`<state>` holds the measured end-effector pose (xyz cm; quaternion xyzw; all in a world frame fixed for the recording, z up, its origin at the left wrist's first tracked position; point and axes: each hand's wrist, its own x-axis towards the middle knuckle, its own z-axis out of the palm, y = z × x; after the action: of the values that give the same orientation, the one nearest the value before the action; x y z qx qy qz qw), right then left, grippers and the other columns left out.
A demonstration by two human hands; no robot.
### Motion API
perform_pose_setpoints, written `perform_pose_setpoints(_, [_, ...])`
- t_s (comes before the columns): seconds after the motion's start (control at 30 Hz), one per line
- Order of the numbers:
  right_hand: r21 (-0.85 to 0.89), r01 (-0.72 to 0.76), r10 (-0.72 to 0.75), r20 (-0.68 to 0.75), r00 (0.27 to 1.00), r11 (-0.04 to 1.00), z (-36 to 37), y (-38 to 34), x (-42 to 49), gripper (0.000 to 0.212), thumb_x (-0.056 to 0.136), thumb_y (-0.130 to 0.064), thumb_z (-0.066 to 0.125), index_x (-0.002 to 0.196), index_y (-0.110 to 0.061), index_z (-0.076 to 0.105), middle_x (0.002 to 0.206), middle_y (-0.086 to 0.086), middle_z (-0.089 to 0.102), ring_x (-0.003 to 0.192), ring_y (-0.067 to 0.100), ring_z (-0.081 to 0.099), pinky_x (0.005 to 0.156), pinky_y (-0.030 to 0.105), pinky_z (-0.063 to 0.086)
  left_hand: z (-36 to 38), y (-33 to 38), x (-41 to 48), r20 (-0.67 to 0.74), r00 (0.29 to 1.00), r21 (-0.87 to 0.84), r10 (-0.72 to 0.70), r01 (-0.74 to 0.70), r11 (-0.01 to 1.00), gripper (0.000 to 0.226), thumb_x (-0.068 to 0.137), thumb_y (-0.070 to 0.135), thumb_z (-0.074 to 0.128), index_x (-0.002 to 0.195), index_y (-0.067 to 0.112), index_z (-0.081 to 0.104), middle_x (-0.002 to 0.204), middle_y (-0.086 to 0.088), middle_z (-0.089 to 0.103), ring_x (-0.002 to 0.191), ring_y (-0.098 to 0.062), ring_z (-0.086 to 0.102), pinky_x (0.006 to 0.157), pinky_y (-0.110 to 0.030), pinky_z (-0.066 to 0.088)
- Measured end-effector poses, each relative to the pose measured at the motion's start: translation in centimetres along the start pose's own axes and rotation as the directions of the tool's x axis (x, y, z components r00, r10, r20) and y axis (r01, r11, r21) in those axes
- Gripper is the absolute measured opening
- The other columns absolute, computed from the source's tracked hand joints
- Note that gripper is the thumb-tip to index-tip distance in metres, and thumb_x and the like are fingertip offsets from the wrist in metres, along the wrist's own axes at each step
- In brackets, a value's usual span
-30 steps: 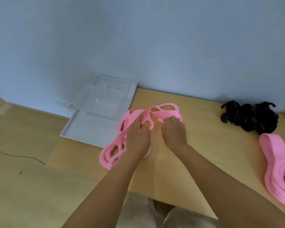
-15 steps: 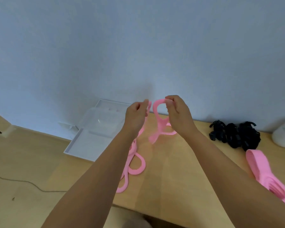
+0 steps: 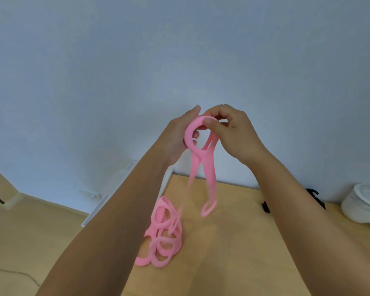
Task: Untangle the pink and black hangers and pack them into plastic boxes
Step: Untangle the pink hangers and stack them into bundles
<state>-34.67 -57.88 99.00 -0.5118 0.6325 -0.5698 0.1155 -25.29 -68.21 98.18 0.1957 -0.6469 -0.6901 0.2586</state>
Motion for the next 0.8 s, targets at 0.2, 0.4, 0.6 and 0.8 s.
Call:
perform_pose_setpoints(0.2, [-0.034, 0.039, -0.043, -0.138, 0.99, 0.999, -1.9, -0.5, 0.2, 0.014, 0.091, -0.011, 0.055, 0.084, -0.021, 0.063, 0.103, 0.0, 0.052, 0.094, 0.008, 0.055, 0.08, 0.008, 0.042, 2.3, 2.0, 0.5, 0.02, 0.997, 0.068, 0.081, -0.082, 0.994, 0.03, 0.085, 0.046, 0.054, 0.081, 0.021, 0.069, 0.071, 0.01, 0.056, 0.064, -0.008, 0.043, 0.063, -0.021, 0.04])
perform_pose_setpoints(0.4, [-0.045, 0.021, -0.027, -0.151, 0.988, 0.999, -4.1, -0.5, 0.2, 0.012, 0.093, -0.012, 0.053, 0.088, -0.017, 0.062, 0.1, -0.002, 0.058, 0.086, -0.003, 0.053, 0.07, 0.001, 0.04, 3.8, 2.2, 0.9, -0.011, 0.994, 0.053, 0.111, -0.11, 0.993, 0.029, 0.093, 0.036, 0.052, 0.077, 0.018, 0.068, 0.069, 0.005, 0.053, 0.059, -0.009, 0.041, 0.058, -0.021, 0.037])
perform_pose_setpoints(0.6, [-0.083, 0.01, -0.026, -0.192, 0.981, 0.997, -5.1, 0.1, 0.1, 0.016, 0.092, -0.012, 0.053, 0.082, -0.022, 0.061, 0.094, -0.009, 0.053, 0.084, -0.003, 0.052, 0.074, 0.009, 0.04, 5.3, 2.0, 1.4, 0.012, 0.993, 0.068, 0.114, -0.115, 0.991, 0.032, 0.093, 0.038, 0.051, 0.078, 0.017, 0.07, 0.068, 0.008, 0.058, 0.062, -0.01, 0.043, 0.06, -0.021, 0.039])
perform_pose_setpoints(0.8, [-0.055, 0.006, -0.019, -0.231, 0.973, 0.998, -5.6, 0.3, 0.1, 0.02, 0.091, -0.012, 0.056, 0.077, -0.025, 0.062, 0.096, -0.007, 0.05, 0.084, -0.002, 0.052, 0.071, 0.002, 0.04, 6.1, 1.6, 1.7, 0.025, 0.992, 0.068, 0.125, -0.126, 0.99, 0.026, 0.091, 0.036, 0.054, 0.083, 0.016, 0.068, 0.079, 0.004, 0.057, 0.063, -0.01, 0.045, 0.061, -0.021, 0.04])
